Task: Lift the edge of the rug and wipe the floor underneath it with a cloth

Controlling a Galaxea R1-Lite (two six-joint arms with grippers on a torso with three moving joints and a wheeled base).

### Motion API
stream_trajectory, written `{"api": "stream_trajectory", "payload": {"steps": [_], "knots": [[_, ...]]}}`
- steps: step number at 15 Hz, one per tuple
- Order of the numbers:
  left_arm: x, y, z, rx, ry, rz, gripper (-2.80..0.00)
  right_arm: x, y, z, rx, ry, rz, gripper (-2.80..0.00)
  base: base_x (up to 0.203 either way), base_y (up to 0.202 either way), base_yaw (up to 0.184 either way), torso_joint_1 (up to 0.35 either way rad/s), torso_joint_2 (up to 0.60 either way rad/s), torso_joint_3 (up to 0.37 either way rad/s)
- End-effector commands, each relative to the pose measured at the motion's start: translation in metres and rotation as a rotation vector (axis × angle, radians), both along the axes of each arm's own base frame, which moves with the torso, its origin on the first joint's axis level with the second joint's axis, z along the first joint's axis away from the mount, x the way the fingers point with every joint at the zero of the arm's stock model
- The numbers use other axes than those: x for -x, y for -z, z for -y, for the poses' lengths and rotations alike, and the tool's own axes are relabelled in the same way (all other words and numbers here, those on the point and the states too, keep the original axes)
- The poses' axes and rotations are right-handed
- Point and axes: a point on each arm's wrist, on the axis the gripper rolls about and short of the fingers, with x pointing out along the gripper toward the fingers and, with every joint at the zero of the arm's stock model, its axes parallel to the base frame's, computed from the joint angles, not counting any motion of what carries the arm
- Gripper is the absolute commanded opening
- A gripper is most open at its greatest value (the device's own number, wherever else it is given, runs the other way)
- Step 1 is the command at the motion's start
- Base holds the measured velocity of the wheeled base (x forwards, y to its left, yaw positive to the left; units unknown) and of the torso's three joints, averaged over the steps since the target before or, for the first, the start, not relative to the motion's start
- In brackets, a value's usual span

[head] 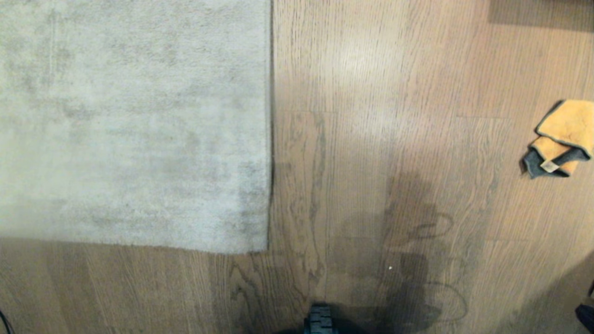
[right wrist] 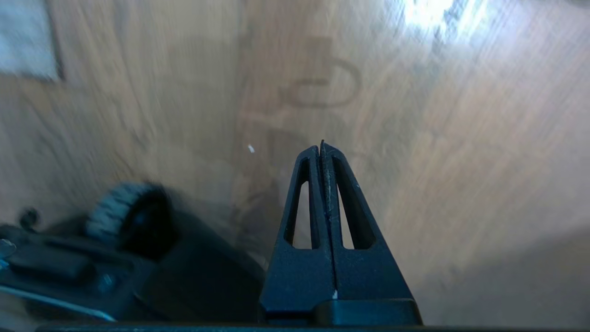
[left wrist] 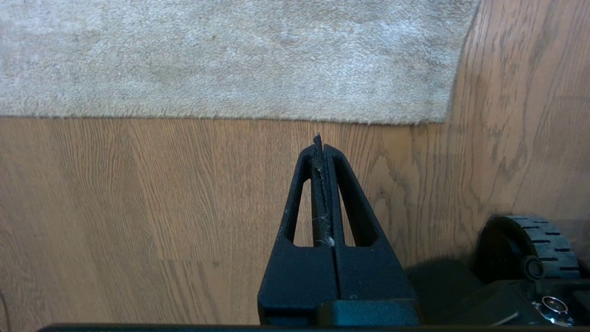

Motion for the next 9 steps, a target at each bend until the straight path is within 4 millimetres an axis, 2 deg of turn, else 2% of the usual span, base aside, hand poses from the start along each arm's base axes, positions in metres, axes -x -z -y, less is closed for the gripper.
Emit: {"api": "stream_trajectory", "payload": {"steps": [1, 9], "knots": [[0.0, 0.0, 0.0, 0.0, 0.0, 0.0, -2.8, 0.014, 0.006, 0.001, 0.022, 0.02, 0.06, -2.8, 0.0, 0.0, 0.0, 0.0, 0.0, 0.0], [0.0, 0.0, 0.0, 0.001, 0.0, 0.001, -2.8, 0.034, 0.024, 0.002, 0.023, 0.069, 0.106, -2.8, 0.0, 0.0, 0.0, 0.0, 0.0, 0.0]]}}
